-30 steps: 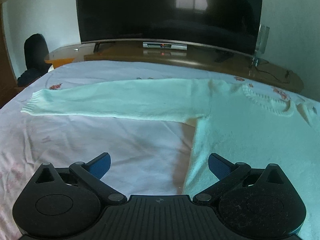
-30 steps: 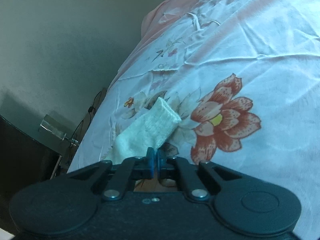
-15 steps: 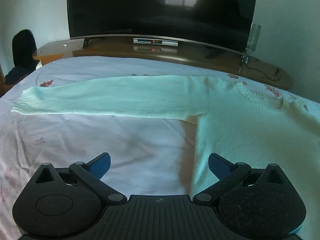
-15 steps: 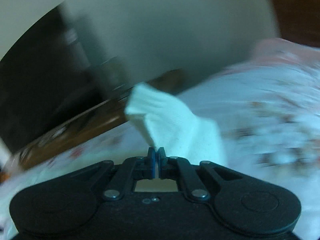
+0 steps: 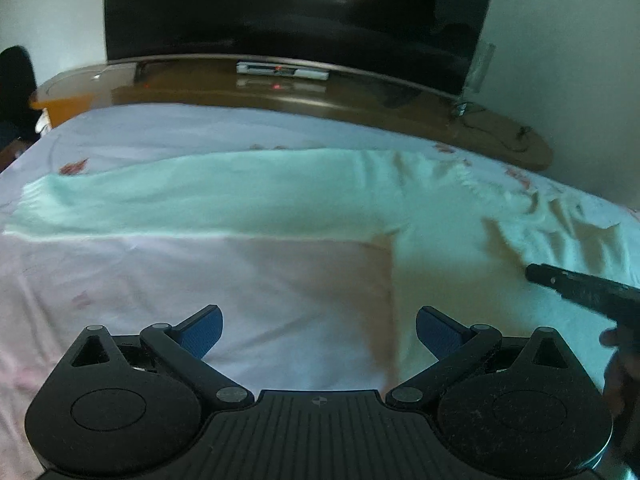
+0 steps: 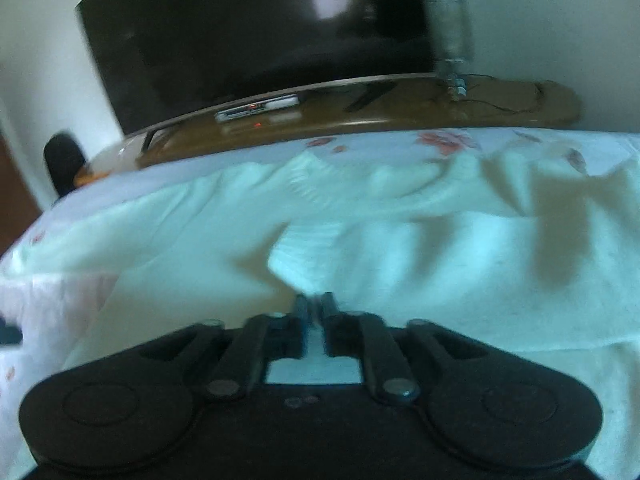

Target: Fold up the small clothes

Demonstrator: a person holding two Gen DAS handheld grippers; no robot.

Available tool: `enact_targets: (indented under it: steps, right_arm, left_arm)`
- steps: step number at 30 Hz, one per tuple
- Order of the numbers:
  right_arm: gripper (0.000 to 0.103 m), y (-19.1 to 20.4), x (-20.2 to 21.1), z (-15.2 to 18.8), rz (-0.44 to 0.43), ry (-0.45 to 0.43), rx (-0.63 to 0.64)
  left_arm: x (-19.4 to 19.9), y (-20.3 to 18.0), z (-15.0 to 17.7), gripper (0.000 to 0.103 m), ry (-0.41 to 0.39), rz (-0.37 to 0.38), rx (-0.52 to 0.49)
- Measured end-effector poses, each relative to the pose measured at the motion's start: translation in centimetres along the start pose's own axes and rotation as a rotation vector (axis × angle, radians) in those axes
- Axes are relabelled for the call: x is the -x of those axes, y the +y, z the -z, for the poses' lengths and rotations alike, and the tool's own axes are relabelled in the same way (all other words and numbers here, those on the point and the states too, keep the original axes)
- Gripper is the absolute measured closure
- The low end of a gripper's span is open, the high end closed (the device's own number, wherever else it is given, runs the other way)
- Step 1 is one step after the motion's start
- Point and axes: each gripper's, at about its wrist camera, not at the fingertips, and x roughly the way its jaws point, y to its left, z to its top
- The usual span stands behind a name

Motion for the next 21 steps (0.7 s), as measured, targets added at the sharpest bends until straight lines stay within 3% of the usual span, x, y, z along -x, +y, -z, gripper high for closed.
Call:
enact_targets:
  steps: [4,5,6,7,12,17,19,20,21]
  right_arm:
    - [0.078,-0.4,4.5,1.3,-0.002,-0.078,-0.007]
    - [0.076,-1.0,5.6,1.8,0.022,-0.087,-0.017]
    - [0.076,-1.7,6.6,2.3,0.031,-0.092,-0.03]
    - [0.076,-2.3,7.3,2.5,0.041,-0.096,-0.044]
    - [0.076,-5.4,10.0,3.7,0.117,-0.108,-0.12]
    - [0.075,-7.5,11.5,4.7,0.152,-0.11,-0.156]
    - [0.075,-8.3,11.3,4.7,0.161,-0.114,-0.18]
    - [0.075,-8.8,11.5,4.8,0.165,-0.115,-0.197]
    - [0.075,-9.2,11.6,4.9,0.17,-0.118,-0.213]
  left_arm:
    - [-2.0,-3.6,-1.0,0.001,-0.012,0.105,0.02]
    - [-2.7,-4.7,-1.2,0.01,-0.01,0.143,0.028]
    - [-3.6,-5.9,-1.4,0.037,-0.001,0.176,0.036]
    - [-4.5,-7.0,-1.6,0.046,0.018,0.201,0.051]
    - [-8.9,-11.5,-1.6,0.049,0.117,0.385,0.195]
    - [-11.5,-13.9,-1.8,0.049,0.125,0.398,0.272]
    - [-12.0,-14.5,-2.2,0.091,0.129,0.383,0.254]
    - [-12.4,-14.6,-2.5,0.1,0.139,0.375,0.239]
    - [-12.4,-14.3,-2.9,0.1,0.129,0.39,0.24]
